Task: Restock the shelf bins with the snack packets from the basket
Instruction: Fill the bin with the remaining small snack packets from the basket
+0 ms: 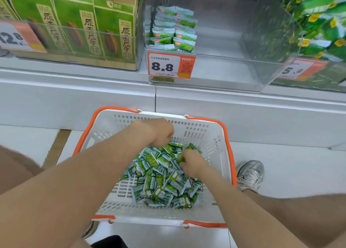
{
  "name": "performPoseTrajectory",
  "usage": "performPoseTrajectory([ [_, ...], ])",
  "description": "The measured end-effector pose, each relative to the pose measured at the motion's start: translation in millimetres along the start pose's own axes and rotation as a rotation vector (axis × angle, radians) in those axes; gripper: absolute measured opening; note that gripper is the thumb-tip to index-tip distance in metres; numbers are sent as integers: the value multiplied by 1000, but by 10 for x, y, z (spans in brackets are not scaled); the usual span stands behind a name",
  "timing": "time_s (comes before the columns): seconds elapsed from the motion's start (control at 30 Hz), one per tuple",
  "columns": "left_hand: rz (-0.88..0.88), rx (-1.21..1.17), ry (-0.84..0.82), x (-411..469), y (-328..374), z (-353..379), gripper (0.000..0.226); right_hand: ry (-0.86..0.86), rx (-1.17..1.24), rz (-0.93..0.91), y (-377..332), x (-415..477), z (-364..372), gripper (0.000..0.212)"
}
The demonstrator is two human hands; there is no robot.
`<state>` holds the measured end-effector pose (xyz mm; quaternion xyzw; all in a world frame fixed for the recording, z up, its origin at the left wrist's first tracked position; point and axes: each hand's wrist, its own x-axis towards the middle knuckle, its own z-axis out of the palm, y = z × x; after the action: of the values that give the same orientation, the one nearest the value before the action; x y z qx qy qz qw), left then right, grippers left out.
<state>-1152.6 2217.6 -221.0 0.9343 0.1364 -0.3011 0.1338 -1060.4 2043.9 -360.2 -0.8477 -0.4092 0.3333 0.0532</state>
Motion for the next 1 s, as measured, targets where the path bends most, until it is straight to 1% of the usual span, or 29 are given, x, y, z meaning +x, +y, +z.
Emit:
performPoseTrajectory([
  [0.03,2,-15,19,-10,-5,-41,26,48,107,-16,-31,-33,-122,8],
  [0.13,-21,-107,67,-38,-79,-188,27,136,490,-72,-178,-180,-572,19],
  [0.17,-31,-170,64,-65,-109,-249,31,156,615,-86,-241,-239,-723,22],
  [0.2,-45,-286,57,-104,-130,-312,35,173,737,-95,-305,-301,-864,24],
  [0.27,-37,-634,56,-217,-148,-445,29,218,917,-135,-446,-421,-1134,26],
  [0.3,-7,-781,88,-290,-153,-520,22,232,960,-168,-514,-483,-1264,26],
  [0.37,58,-953,174,-452,-177,-665,16,227,958,-230,-636,-586,-1520,23],
  [0.43,114,-1022,236,-629,-173,-788,14,129,936,-273,-725,-708,-1770,24],
  [0.47,135,-1025,267,-723,-156,-847,12,60,914,-302,-758,-764,-1886,28],
  [0.53,164,-970,362,-895,-94,-956,11,-45,836,-376,-824,-916,-2109,34],
  [0.63,227,-973,629,-1085,60,-1139,8,-71,725,-448,-934,-1149,-2389,30],
  [0.7,256,-1014,870,-1129,170,-1238,8,50,606,-477,-1001,-1210,-2563,26],
  [0.73,239,-986,1021,-1124,207,-1260,10,133,559,-493,-1027,-1203,-2641,24],
  [0.77,192,-890,1189,-1105,218,-1260,14,212,537,-514,-1043,-1176,-2707,28],
  [0.8,128,-733,1345,-1080,204,-1243,17,286,552,-533,-1062,-1145,-2761,37],
  [0.83,65,-559,1460,-1059,173,-1211,16,349,604,-553,-1080,-1117,-2810,42],
  [0.87,24,-407,1521,-1035,125,-1169,13,411,680,-570,-1102,-1105,-2851,39],
  [0.9,-4,-279,1530,-1011,67,-1127,15,474,759,-584,-1128,-1101,-2888,30],
  [0.97,-34,-112,1474,-946,-41,-1061,22,606,844,-563,-1148,-1024,-2952,23],
  [1.0,-49,-59,1442,-913,-72,-1047,24,656,834,-539,-1152,-950,-2987,23],
])
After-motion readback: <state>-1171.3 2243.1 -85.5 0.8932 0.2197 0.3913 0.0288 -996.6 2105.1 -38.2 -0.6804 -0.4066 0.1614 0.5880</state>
